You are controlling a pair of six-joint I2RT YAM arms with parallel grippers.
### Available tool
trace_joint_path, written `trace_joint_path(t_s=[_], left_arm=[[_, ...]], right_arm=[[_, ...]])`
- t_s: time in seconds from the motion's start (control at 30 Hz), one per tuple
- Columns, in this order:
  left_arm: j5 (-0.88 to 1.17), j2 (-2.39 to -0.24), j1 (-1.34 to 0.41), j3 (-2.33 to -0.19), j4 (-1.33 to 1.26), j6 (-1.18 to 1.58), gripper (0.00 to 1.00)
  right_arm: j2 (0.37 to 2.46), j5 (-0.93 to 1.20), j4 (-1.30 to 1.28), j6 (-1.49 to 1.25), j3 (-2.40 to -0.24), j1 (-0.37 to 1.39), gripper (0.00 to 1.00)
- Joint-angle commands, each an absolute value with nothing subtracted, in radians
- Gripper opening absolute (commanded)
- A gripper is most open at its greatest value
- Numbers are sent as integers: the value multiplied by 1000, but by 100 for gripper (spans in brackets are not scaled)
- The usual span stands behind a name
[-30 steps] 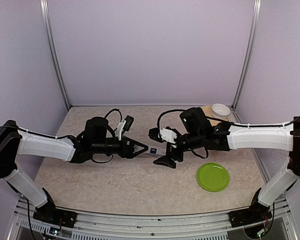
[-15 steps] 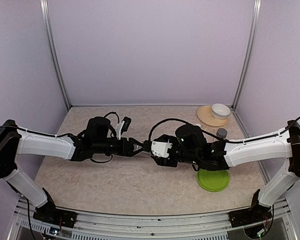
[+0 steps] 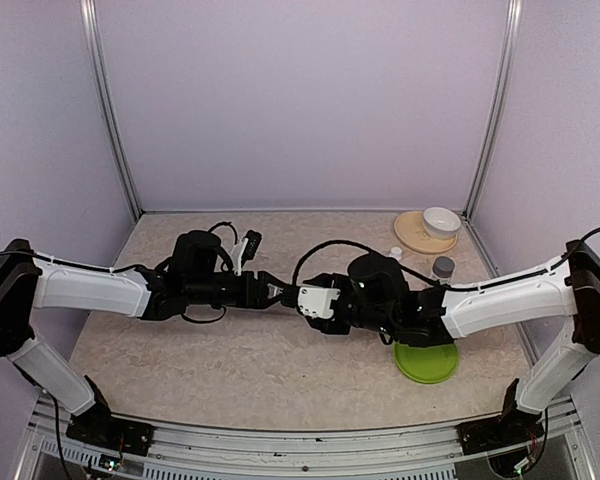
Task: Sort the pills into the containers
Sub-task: Open the lid of the pill container.
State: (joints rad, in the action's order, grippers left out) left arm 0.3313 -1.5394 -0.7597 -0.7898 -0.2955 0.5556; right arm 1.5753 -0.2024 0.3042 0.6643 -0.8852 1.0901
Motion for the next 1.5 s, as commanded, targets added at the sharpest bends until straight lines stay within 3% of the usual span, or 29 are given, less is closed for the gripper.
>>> trace_joint_path(t_s=[0.0, 0.5, 1.03, 1.3, 1.47], left_arm=[[322, -1531, -757, -818, -297, 565, 64], [331, -1529, -759, -813, -297, 562, 64], [346, -1543, -761, -821, -305, 561, 64], [359, -1548, -761, -827, -305, 556, 64], [362, -1548, -761, -828, -298, 542, 64]], right_arm=[[1618, -186, 309, 653, -897, 1103, 52], [1663, -243, 348, 658, -910, 1103, 38], [1667, -271, 390, 683, -903, 1103, 42], [1693, -263, 366, 684, -923, 1099, 38], [1693, -239, 344, 675, -935, 1093, 30]])
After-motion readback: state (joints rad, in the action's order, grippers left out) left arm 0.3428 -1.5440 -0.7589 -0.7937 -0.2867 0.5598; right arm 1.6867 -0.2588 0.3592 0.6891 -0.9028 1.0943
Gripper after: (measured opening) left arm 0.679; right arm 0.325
